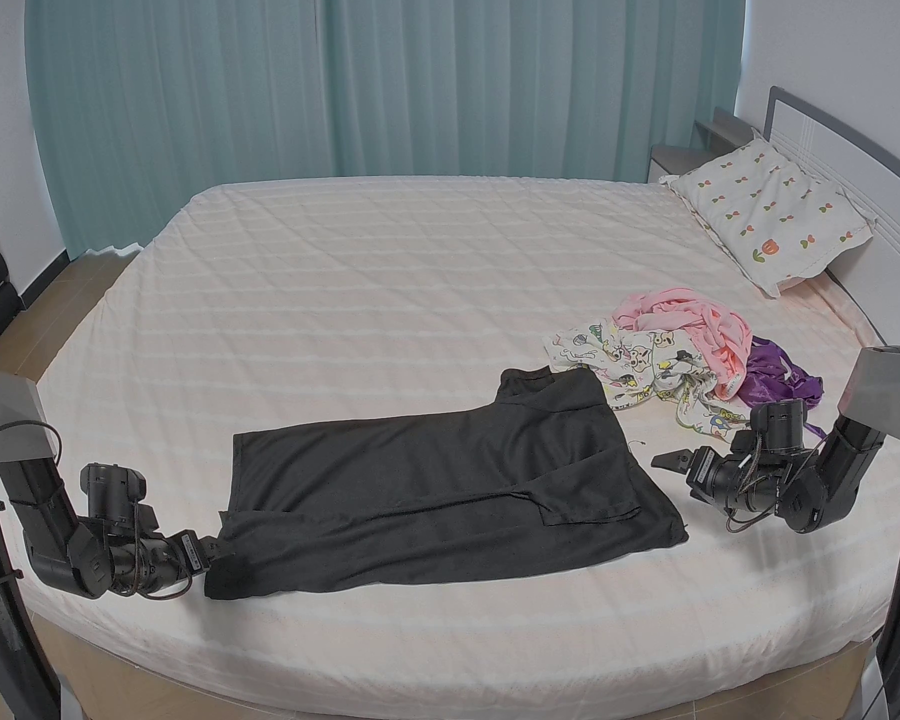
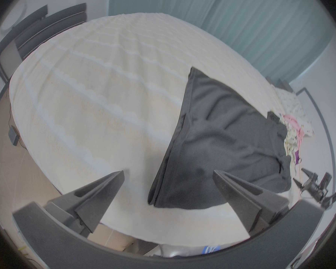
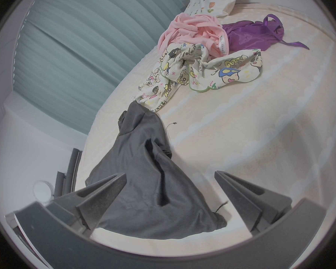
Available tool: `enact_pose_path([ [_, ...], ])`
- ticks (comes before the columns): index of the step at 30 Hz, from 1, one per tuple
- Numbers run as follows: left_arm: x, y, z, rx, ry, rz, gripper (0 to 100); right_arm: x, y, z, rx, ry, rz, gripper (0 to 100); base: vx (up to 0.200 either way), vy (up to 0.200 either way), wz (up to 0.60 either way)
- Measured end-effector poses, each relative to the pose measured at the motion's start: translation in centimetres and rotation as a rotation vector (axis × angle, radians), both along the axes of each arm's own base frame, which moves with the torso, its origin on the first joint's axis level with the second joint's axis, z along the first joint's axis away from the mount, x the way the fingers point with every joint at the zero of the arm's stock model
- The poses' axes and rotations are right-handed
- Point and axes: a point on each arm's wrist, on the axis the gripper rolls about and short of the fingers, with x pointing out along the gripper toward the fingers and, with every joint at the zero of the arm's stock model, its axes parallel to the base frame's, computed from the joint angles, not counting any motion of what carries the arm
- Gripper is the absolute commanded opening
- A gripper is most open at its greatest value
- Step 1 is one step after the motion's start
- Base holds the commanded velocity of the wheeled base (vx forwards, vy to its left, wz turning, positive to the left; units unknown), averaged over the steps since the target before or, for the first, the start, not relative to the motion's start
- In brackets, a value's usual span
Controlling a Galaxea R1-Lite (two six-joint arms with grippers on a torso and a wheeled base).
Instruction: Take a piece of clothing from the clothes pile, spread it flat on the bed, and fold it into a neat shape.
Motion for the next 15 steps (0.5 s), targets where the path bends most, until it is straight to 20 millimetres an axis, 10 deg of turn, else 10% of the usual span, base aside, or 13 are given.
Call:
enact_pose_path([
  [9, 1.1, 0.1, 0.9, -0.006, -0.055, 0.013, 100, -0.1, 0.2, 0.2, 0.013, 0.000, -0.003, 100, 0.200, 0.000, 0.00],
  [15, 1.6, 0.2, 1.1, -0.006, -0.072, 0.013, 100, 0.0, 0.2, 0.2, 0.013, -0.002, -0.002, 100, 0.000, 0.000, 0.00],
])
